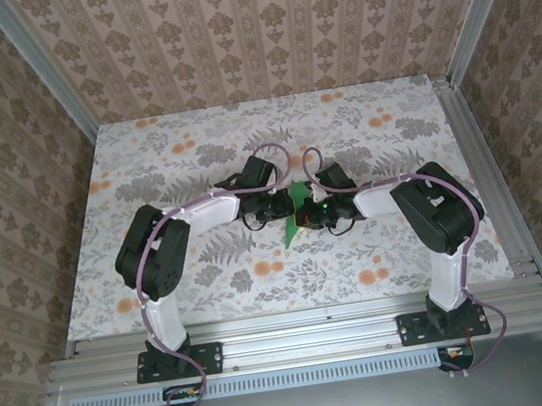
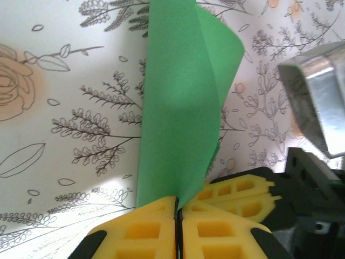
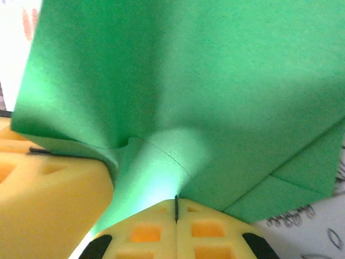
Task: Fold a paper plane with a square sheet of paper (pick it up from the middle)
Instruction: Fold the wing for the fifth time at the center of the table.
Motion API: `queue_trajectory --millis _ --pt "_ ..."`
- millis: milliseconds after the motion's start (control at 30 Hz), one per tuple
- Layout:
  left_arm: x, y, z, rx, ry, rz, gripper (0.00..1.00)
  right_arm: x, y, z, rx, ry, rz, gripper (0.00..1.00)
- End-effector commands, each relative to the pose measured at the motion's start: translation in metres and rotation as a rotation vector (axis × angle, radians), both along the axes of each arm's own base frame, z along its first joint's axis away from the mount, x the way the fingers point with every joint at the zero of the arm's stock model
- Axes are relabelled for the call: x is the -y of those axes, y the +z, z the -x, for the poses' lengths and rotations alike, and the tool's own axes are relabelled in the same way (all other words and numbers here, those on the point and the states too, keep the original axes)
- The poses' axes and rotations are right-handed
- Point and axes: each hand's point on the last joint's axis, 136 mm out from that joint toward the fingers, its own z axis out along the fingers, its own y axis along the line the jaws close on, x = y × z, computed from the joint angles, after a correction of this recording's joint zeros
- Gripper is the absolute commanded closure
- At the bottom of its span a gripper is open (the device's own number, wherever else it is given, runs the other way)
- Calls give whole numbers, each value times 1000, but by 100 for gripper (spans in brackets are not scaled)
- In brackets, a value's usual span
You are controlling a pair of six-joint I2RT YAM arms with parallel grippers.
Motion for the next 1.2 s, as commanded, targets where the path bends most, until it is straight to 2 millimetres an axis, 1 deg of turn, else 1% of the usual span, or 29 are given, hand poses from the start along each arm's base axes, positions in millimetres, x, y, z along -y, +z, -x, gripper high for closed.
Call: queue_trajectory --millis 0,133,300,500,867,1067,1167 --pt "-7 6 2 7 3 1 90 17 -5 4 -17 -25 117 100" --pt "-10 4 1 4 6 -2 90 19 2 2 -6 -42 121 100" --pt "-9 4 0 5 5 4 90 19 6 0 2 -55 123 100" --pt "-8 5 -1 7 1 10 90 22 13 -3 14 -72 137 91" --pt "-7 3 0 5 -10 5 90 27 17 -4 16 -90 163 90" --pt "-6 4 1 6 -17 5 90 28 15 -4 8 -92 173 87" --pt "-6 2 2 5 -21 2 90 32 12 -2 1 -95 201 86"
